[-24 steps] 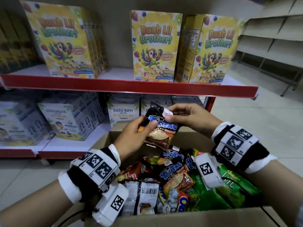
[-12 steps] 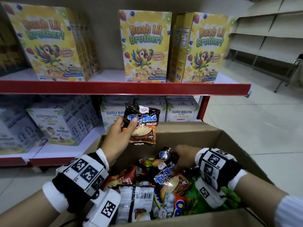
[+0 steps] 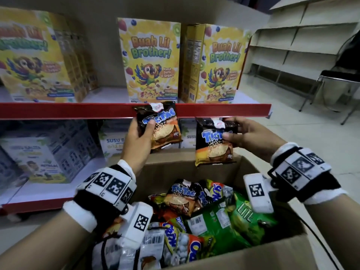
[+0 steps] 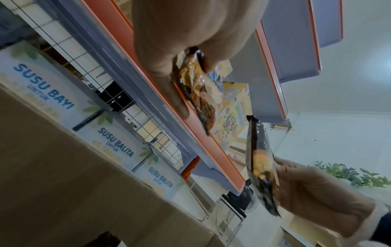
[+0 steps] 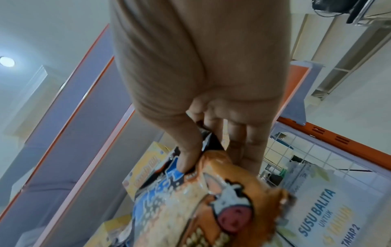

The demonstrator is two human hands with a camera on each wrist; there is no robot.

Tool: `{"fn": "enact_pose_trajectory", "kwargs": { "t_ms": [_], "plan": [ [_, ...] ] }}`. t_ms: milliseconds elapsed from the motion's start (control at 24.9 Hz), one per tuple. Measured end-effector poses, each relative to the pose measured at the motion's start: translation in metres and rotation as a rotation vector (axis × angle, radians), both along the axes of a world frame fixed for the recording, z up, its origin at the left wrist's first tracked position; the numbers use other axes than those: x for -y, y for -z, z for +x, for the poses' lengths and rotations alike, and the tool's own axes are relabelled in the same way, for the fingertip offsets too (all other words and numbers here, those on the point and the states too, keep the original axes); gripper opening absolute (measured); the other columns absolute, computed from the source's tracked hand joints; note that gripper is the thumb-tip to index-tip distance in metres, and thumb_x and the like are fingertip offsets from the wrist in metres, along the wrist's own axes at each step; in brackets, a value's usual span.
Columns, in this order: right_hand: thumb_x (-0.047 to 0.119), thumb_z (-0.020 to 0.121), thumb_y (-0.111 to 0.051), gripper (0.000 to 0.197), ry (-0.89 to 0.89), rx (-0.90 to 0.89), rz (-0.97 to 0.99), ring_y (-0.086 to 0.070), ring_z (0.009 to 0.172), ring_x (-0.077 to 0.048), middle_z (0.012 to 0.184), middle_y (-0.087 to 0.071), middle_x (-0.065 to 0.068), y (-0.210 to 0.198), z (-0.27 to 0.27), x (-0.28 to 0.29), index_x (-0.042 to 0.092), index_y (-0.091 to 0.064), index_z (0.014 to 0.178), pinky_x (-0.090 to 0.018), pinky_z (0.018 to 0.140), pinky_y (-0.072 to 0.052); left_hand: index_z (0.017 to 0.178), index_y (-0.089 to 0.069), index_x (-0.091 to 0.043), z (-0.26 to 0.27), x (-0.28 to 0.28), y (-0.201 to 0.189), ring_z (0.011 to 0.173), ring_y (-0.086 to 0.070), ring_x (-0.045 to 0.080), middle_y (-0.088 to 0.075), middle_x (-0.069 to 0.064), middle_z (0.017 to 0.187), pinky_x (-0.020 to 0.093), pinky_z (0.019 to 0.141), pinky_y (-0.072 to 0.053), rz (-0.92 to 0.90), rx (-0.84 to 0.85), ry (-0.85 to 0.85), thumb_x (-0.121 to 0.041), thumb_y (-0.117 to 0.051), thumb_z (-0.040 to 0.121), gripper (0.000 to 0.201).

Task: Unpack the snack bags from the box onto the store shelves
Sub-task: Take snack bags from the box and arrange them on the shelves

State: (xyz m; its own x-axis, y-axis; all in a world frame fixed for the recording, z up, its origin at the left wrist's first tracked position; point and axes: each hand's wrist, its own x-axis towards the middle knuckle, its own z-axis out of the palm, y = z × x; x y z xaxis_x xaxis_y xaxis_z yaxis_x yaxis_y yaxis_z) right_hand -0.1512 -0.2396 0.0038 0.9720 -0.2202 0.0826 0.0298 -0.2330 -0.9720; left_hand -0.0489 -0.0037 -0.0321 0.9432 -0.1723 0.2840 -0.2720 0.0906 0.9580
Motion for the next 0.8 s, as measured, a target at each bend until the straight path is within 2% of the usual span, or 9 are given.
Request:
{"fn": "enact_pose_trajectory", "kwargs": {
  "t_ms": [161, 201, 282, 362, 442, 523, 644, 724, 804],
  "plan": [
    [-0.004, 0.082, -0.064, 0.027, 0.09, 0.082, 0.147, -0.068, 0.073, -0.015, 0.086, -0.069, -0.004, 0.004, 0.002, -0.006, 0.011, -0.055, 0.103, -0.025, 0.058, -0.056, 0.131, -0.042, -0.031, -0.021, 0.027, 0.008, 0.118, -0.043, -0.015, -0.048, -0.032, 0.126, 0.012, 0.1, -0.035, 0.131, -0.008, 0.224, -0.043, -0.049, 0.094, 0.04],
    [-0.003, 0.08, -0.067, 0.028, 0.103, 0.08, 0.159, -0.069, 0.071, -0.014, 0.084, -0.071, -0.003, 0.009, 0.004, -0.011, 0.012, -0.056, 0.101, -0.026, 0.057, -0.057, 0.137, -0.038, -0.031, -0.028, 0.031, 0.01, 0.122, -0.041, -0.012, -0.044, -0.032, 0.129, 0.015, 0.103, -0.034, 0.118, -0.051, 0.299, -0.056, -0.049, 0.088, 0.056],
    [0.005, 0.076, -0.073, 0.025, 0.125, 0.087, 0.18, -0.07, 0.073, -0.017, 0.082, -0.074, -0.001, 0.019, 0.009, -0.017, 0.014, -0.06, 0.096, -0.031, 0.063, -0.06, 0.137, -0.039, -0.024, -0.034, 0.04, 0.015, 0.128, -0.049, 0.012, -0.052, -0.009, 0.137, 0.038, 0.108, -0.039, 0.132, -0.102, 0.406, -0.074, -0.053, 0.071, 0.084],
    [0.029, 0.077, -0.071, 0.025, 0.135, 0.103, 0.154, -0.07, 0.08, -0.022, 0.087, -0.073, -0.002, 0.028, 0.013, -0.02, 0.016, -0.063, 0.096, -0.038, 0.071, -0.06, 0.13, -0.044, -0.021, -0.031, 0.04, 0.019, 0.117, -0.059, 0.02, -0.062, 0.001, 0.126, 0.048, 0.103, -0.044, 0.136, -0.1, 0.392, -0.063, -0.064, 0.07, 0.076],
    [0.052, 0.086, -0.048, 0.042, 0.188, 0.07, 0.208, -0.068, 0.074, -0.022, 0.083, -0.068, -0.006, 0.043, 0.02, -0.02, 0.012, -0.06, 0.097, -0.037, 0.066, -0.057, 0.125, -0.047, -0.023, -0.021, 0.035, 0.024, 0.115, -0.059, 0.02, -0.063, 0.0, 0.122, 0.047, 0.102, -0.045, 0.144, -0.096, 0.302, -0.046, -0.066, 0.079, 0.055],
    [0.048, 0.098, -0.03, 0.047, 0.232, -0.091, 0.235, -0.064, 0.067, -0.022, 0.079, -0.062, -0.01, 0.063, 0.026, -0.023, 0.009, -0.056, 0.09, -0.032, 0.061, -0.055, 0.129, -0.045, -0.025, -0.012, 0.026, 0.03, 0.122, -0.053, 0.018, -0.059, -0.003, 0.127, 0.039, 0.103, -0.042, 0.159, -0.075, 0.24, -0.043, -0.064, 0.082, 0.054],
    [0.032, 0.099, -0.046, 0.026, 0.103, -0.4, -0.306, -0.065, 0.087, -0.024, 0.104, -0.065, -0.01, 0.103, 0.031, -0.031, 0.011, -0.059, 0.107, -0.029, 0.074, -0.052, 0.138, -0.039, -0.023, -0.003, 0.016, 0.035, 0.128, -0.048, 0.018, -0.054, -0.003, 0.135, 0.041, 0.109, -0.037, 0.133, -0.093, 0.232, -0.051, -0.064, 0.074, 0.074],
    [0.031, 0.092, -0.06, 0.034, -0.071, -0.467, -0.669, -0.061, 0.107, -0.022, 0.119, -0.064, -0.005, 0.121, 0.033, -0.039, 0.016, -0.058, 0.122, -0.023, 0.082, -0.044, 0.143, -0.032, -0.025, 0.001, 0.013, 0.038, 0.133, -0.043, 0.021, -0.049, 0.0, 0.141, 0.048, 0.112, -0.033, 0.103, -0.113, 0.252, -0.054, -0.065, 0.069, 0.086],
    [0.037, 0.084, -0.069, 0.05, -0.164, -0.508, -0.776, -0.057, 0.115, -0.023, 0.124, -0.062, -0.006, 0.132, 0.034, -0.048, 0.015, -0.056, 0.127, -0.02, 0.083, -0.04, 0.143, -0.03, -0.026, 0.001, 0.012, 0.038, 0.13, -0.048, 0.022, -0.052, 0.0, 0.139, 0.048, 0.11, -0.035, 0.04, -0.121, 0.29, -0.052, -0.069, 0.065, 0.09]
  ]
}}
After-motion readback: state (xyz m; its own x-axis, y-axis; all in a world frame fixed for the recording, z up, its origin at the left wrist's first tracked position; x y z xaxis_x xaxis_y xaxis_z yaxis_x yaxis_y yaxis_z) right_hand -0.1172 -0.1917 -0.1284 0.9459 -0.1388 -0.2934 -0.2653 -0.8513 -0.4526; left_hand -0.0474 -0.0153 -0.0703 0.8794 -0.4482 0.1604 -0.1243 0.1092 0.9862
